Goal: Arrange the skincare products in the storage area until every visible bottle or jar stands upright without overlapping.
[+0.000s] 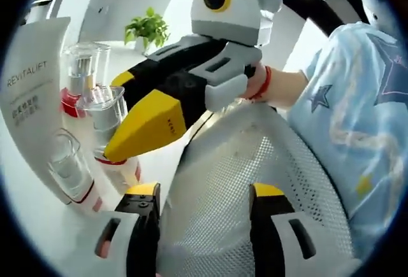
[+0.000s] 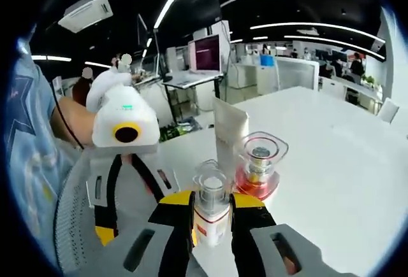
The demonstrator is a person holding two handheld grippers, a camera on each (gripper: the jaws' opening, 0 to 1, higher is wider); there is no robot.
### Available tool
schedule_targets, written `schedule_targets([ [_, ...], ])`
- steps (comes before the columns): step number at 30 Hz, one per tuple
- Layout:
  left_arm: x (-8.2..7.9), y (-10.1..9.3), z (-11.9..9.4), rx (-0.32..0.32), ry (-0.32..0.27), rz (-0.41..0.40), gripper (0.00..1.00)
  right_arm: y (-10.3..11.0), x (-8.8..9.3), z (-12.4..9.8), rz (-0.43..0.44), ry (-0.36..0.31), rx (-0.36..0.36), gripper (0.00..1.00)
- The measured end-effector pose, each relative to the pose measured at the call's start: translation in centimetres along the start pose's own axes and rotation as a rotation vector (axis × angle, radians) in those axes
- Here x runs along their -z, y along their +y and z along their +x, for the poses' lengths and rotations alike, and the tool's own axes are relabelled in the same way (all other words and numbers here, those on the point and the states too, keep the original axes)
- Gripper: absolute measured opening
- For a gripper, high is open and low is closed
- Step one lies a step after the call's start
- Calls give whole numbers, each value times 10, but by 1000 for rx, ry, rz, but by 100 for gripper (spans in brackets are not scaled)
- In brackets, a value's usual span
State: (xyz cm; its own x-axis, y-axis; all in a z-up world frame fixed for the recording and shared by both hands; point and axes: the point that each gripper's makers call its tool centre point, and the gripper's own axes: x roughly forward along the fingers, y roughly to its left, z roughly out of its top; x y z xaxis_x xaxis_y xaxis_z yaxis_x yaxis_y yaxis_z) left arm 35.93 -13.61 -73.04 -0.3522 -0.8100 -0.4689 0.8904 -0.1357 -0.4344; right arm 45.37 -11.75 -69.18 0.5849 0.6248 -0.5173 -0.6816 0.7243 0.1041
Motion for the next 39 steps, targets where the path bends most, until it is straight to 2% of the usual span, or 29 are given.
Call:
schedule_targets([
  [5, -8, 5, -2, -28, -4, -15, 49, -1, 3, 0, -27, 31, 47, 17],
  [9, 1, 14, 2, -66, 41, -39, 46, -4, 14, -2, 6, 79, 85, 17],
  [13, 6, 17, 6, -102, 49, 4, 44, -5, 19, -3, 10, 97, 110, 17],
  [16, 10, 20, 9, -103, 70, 18, 44, -5, 20, 0, 7, 106, 121, 17],
  [21, 13, 26, 8, -122, 80, 24, 44, -6, 28, 4, -85, 163, 152, 17],
  [22, 13, 26, 8, -125, 80, 26, 43, -6, 25, 5, -85, 137, 154, 17],
  [29, 17, 29, 7, -135, 100, 45, 43, -9, 25, 5, -91, 134, 140, 17],
  [32, 21, 26, 7, -124, 123, 56, 42, -10, 32, 4, -130, 172, 137, 17],
  [35, 21, 24, 2, -122, 135, 117, 38, -11, 34, 4, -124, 179, 138, 18],
  [37, 23, 22, -4, -116, 147, 123, 33, -12, 42, 5, -104, 212, 125, 20],
  [39, 25, 25, -13, -136, 157, 121, 32, -12, 49, 5, -104, 243, 120, 21],
])
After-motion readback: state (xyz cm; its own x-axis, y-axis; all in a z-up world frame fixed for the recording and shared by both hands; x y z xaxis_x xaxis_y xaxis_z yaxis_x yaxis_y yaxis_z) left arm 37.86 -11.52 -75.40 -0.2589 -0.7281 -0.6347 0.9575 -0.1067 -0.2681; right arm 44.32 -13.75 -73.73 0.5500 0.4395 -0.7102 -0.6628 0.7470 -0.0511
